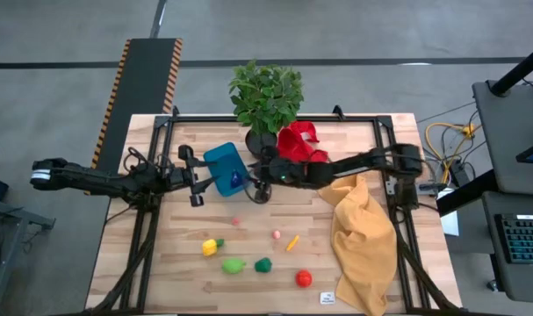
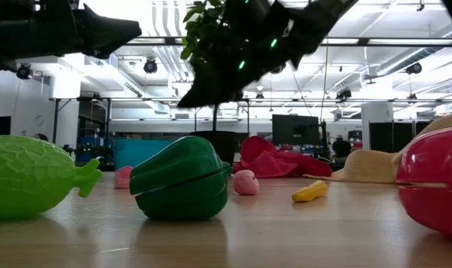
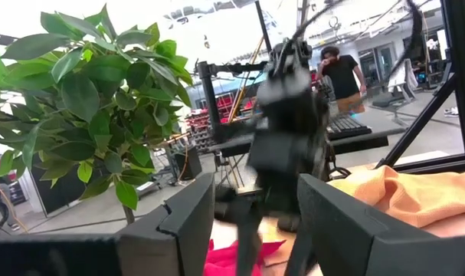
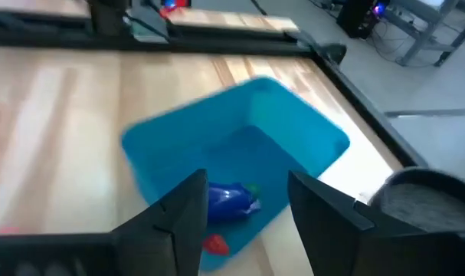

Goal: Pick and placing Produce into tupperware
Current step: Put the yellow corn into the blue bin

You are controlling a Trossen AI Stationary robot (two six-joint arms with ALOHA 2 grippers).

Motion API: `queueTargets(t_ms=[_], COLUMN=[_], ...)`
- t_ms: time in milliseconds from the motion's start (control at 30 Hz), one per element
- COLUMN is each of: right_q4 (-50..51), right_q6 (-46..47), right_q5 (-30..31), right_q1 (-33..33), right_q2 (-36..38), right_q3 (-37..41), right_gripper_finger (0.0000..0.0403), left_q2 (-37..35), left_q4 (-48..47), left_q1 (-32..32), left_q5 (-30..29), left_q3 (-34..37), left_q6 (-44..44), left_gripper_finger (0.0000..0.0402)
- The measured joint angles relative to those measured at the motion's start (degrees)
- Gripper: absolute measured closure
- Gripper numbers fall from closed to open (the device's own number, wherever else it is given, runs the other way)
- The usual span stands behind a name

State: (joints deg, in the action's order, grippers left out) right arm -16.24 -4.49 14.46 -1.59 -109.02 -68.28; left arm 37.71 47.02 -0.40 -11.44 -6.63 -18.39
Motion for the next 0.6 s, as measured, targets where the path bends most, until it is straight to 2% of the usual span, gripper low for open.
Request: queueTargets(t_ms=[200, 433, 600], right_q4=[0.84, 7.88, 15.59], right_q6=[-1.61, 0.35, 1.76], right_q5=[-0.94, -14.64, -13.46], right_q1=[4.37, 7.87, 12.21], right_q2=[15.41, 32.77, 38.58], right_q3=[10.39, 23.97, 28.41], right_gripper_finger=[0.0255, 0.0266, 0.0254], left_q2=[0.07, -0.02, 0.29], left_q4=[0.08, 0.18, 0.40], left_q1=[0.00, 0.02, 0.02], left_q5=[0.02, 0.01, 0.02], left_q3=[0.35, 0.33, 0.28], left_q6=[0.04, 0.04, 0.04], left_gripper_finger=[0.0228, 0.0228, 0.0228])
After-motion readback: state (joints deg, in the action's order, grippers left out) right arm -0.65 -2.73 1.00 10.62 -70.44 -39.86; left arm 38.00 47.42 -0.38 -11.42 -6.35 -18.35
